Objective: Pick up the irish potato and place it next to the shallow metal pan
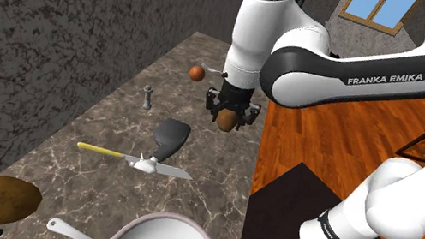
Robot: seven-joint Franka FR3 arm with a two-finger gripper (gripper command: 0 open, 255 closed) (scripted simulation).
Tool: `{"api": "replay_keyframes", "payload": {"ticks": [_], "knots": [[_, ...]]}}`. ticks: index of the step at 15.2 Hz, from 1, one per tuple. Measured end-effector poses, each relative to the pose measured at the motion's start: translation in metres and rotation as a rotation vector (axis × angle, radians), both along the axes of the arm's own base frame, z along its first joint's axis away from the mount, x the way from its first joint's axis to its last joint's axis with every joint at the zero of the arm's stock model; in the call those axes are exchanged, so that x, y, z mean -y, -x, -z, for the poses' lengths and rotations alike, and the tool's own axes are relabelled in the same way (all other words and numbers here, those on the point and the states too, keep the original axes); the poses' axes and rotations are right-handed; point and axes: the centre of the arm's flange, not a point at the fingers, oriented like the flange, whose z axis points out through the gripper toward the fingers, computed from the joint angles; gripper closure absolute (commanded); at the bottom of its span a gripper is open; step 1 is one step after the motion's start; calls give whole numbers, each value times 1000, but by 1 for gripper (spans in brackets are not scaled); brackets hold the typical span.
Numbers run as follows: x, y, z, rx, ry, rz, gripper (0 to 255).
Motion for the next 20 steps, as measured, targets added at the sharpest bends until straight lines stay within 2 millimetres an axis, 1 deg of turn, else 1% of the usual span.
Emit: {"api": "replay_keyframes", "payload": {"ticks": [1, 2, 7, 8, 10, 11, 12, 14, 20], "knots": [[-7, 13, -4, 0, 0, 0, 255], [-12, 27, -3, 1, -1, 0, 255], [-45, 80, -1, 0, 0, 0, 255], [-54, 91, -6, 0, 0, 0, 255], [-67, 119, -5, 0, 0, 0, 255], [-70, 127, -2, 0, 0, 0, 255], [-73, 133, 3, 0, 0, 0, 255], [-76, 135, 13, 0, 0, 1, 255], [-77, 134, 44, -1, 1, 2, 255]]}}
